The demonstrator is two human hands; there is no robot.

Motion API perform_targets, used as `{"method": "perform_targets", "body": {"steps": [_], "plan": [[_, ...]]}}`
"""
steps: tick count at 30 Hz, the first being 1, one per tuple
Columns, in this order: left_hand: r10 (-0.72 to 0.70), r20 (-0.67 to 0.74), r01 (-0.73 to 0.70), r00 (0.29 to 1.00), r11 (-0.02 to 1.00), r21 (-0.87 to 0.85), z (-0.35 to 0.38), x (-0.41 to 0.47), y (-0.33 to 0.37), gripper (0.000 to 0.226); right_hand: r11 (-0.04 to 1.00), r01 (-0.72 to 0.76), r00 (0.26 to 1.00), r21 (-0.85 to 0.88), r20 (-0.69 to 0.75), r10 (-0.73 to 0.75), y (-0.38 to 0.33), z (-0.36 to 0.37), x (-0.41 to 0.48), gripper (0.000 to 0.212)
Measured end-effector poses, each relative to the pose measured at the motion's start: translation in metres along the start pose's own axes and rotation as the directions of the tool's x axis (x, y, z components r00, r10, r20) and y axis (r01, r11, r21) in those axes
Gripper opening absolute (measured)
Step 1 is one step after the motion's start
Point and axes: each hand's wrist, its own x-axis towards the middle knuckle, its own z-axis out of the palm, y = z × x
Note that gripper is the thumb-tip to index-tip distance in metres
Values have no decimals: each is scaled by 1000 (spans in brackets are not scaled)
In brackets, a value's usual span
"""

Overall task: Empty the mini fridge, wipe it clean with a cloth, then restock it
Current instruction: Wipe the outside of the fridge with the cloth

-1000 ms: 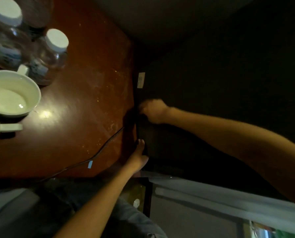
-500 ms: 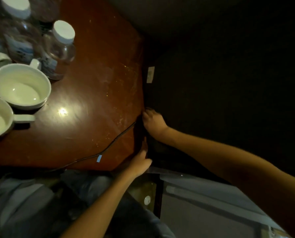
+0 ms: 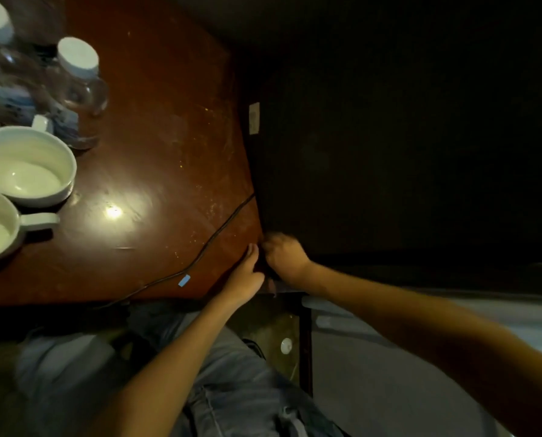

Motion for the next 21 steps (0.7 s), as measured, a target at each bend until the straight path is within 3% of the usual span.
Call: {"method": "perform_targets", "body": {"steps": [2,4,8,11,15,17,19,21], "plan": [[24,21,-24,999,999,41,-3,-2,4,74,999,52,998,6,19,-52,-2,11,-37,40],[19,64,-21,998,999,34,-3,-5,12,75,999,35,998,27,-58,-33,13,5,-53,40],[68,34,-69,997,998,10,-2,-18,14,73,990,-139,939,-27,-320,123,38,-31,-9,41],[16,-2,-16,1000,999,39,-11,-24,1,73,979,-177,972,97,-138,190,15,-22,20,46],[-20,-83,25,996,998,58,-30,-38,-4,72,993,-108,994,43,-10,108,-14,9,-7,45],[-41,-37,42,998,999,26,-31,-47,4,70,989,-74,996,125,53,68,-17,13,-24,39],[-35,29,37,999,997,-63,-27,-54,13,68,960,-81,997,269,2,83,-21,20,-43,37],[-52,77,62,996,989,-133,-24,-60,19,69,827,-81,984,557,-86,155,-24,13,-66,40]]}}
